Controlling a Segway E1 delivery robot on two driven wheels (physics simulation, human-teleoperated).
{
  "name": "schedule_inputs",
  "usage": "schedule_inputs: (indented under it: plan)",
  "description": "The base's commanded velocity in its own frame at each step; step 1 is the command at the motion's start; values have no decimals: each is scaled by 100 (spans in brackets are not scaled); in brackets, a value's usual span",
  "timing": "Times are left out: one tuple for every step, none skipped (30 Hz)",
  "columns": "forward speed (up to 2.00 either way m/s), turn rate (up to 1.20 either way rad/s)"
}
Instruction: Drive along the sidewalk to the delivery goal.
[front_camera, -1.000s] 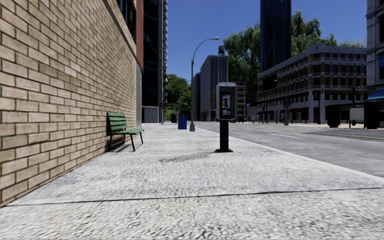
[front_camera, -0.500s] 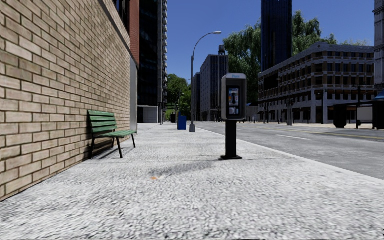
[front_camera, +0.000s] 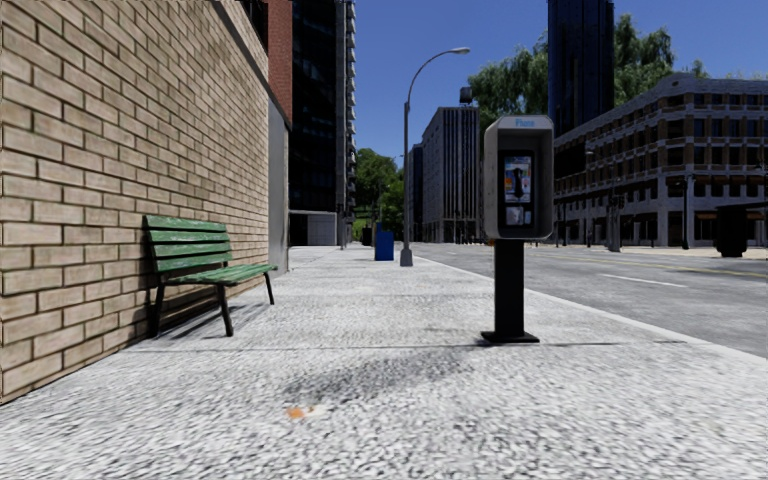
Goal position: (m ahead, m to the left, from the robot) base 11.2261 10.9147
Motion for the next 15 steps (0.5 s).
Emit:
schedule_inputs:
  plan:
    - [178, 0]
    - [178, 0]
    - [178, 0]
    - [178, 0]
    - [178, 0]
    - [178, 0]
    - [178, 0]
    - [178, 0]
    - [178, 0]
    - [178, 0]
    - [178, 0]
    - [178, 0]
    - [178, 0]
    - [179, 0]
    - [179, 0]
